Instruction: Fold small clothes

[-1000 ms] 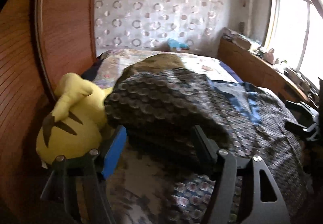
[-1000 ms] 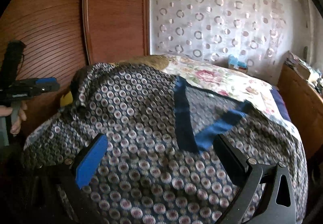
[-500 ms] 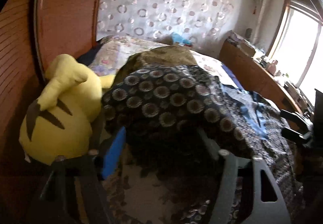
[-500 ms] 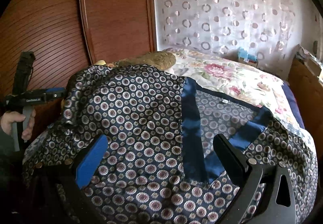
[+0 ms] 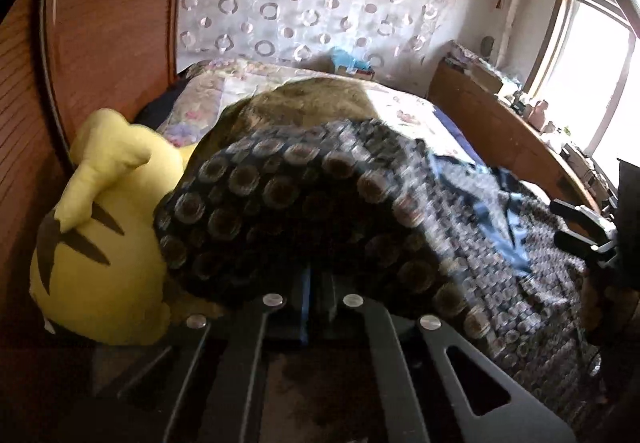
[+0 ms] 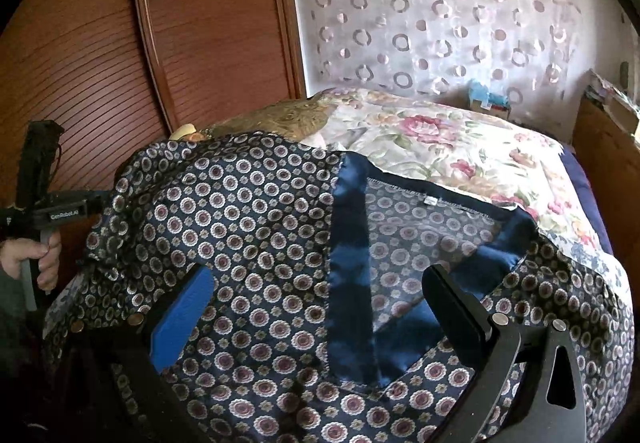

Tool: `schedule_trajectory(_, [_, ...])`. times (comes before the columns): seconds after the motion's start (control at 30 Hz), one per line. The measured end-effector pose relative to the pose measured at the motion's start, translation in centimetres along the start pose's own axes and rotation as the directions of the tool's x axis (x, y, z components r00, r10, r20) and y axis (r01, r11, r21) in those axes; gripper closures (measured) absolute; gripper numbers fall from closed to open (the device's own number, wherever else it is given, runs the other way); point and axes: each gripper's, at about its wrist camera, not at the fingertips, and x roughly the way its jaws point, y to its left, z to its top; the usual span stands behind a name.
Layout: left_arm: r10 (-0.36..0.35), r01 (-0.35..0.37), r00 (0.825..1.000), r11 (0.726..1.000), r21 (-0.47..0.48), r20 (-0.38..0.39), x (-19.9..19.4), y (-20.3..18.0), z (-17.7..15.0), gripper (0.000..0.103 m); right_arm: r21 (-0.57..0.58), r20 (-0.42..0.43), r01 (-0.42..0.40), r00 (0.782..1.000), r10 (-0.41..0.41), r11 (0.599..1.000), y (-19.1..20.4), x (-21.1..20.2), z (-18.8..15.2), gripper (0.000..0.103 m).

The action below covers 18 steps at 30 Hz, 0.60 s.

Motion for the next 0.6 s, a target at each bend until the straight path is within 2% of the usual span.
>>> schedule_trajectory(0.17, [-0.03, 0.03, 1.0, 0.998, 0.062, 0.001, 0.4, -2.4, 1.9, 0.101, 0.017, 0.006, 0.009, 1.0, -0.009, 1.0, -0.6, 0.3, -0.2, 0.0])
schedule_trajectory(0.33, [-0.049, 0.053, 0.998, 0.992, 0.11, -0.045, 2.6, -4.5, 2.5, 0.101, 0.042, 0.015, 0.022, 1.0, -0.023, 0.999, -1.0, -0.2, -0.5, 0.0])
schedule_trajectory(0.5, [-0.018, 0.026, 0.998, 0.99, 0.135, -0.061, 3.2, -5.6, 2.5, 0.1, 0.056, 0.019, 0.032, 0.999, -0.033, 0.998, -1.2, -0.6, -0.8, 0.0])
schedule_trajectory(0.53, [0.001, 0.007, 0.999, 0.99, 0.141, -0.054, 2.9, -5.6, 2.5, 0.097, 0.057, 0.019, 0.031, 0.999, -0.032, 0.998, -1.3, -0.7, -0.8, 0.0])
schedule_trajectory(0.57, [0.013, -0.007, 0.999, 0.99, 0.144, -0.046, 2.6, -5.5, 2.5, 0.09, 0.056, 0.019, 0.032, 0.999, -0.033, 0.998, -1.2, -0.7, -0.9, 0.0])
schedule_trajectory(0.6, [0.028, -0.023, 0.999, 0.989, 0.145, -0.034, 2.1, -5.4, 2.6, 0.076, 0.055, 0.018, 0.033, 0.999, -0.034, 0.998, -1.1, -0.7, -0.9, 0.0])
